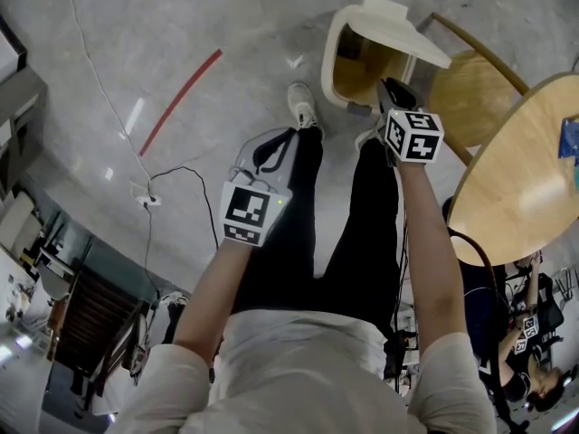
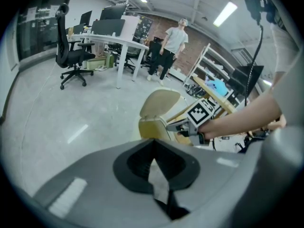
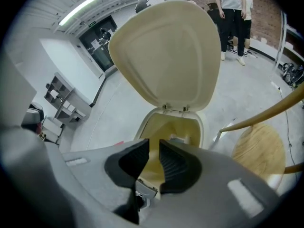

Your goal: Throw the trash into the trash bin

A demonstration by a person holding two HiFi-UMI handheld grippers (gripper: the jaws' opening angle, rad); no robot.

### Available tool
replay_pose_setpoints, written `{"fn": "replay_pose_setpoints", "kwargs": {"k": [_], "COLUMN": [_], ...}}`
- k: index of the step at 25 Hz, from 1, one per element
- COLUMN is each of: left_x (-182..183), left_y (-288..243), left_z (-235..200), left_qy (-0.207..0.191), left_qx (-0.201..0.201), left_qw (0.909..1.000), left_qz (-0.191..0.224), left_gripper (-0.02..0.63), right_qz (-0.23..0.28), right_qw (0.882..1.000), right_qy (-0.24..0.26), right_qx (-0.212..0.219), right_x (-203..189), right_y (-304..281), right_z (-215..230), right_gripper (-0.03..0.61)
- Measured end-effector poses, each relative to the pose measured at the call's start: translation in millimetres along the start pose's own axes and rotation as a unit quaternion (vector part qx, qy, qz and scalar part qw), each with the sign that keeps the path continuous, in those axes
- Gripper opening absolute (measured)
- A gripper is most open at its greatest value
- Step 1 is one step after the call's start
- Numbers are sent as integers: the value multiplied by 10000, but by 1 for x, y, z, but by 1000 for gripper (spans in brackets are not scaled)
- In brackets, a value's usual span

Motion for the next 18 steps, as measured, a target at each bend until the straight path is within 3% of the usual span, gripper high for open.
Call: {"fn": "replay_pose_setpoints", "kwargs": {"k": [5, 18], "left_x": [6, 47], "left_y": [13, 84], "left_z": [9, 54], "left_qy": [-19, -118], "left_qx": [11, -46], "left_qw": [10000, 9998], "left_qz": [24, 145], "left_gripper": [3, 4], "right_qz": [40, 340], "right_qw": [9999, 9988], "right_qy": [95, 336], "right_qx": [-3, 48], "right_x": [3, 14], "right_y": [23, 146], "right_z": [-13, -62], "right_gripper": [25, 3]}}
Point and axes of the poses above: the fingertips, and each gripper's own axes: y backward along the fingers, z to its right, x out of its top, the point moved 3 cm from there along y, backward along the fingers, and after that the axes turned 12 degrees about -z, right-handed, at the moved point
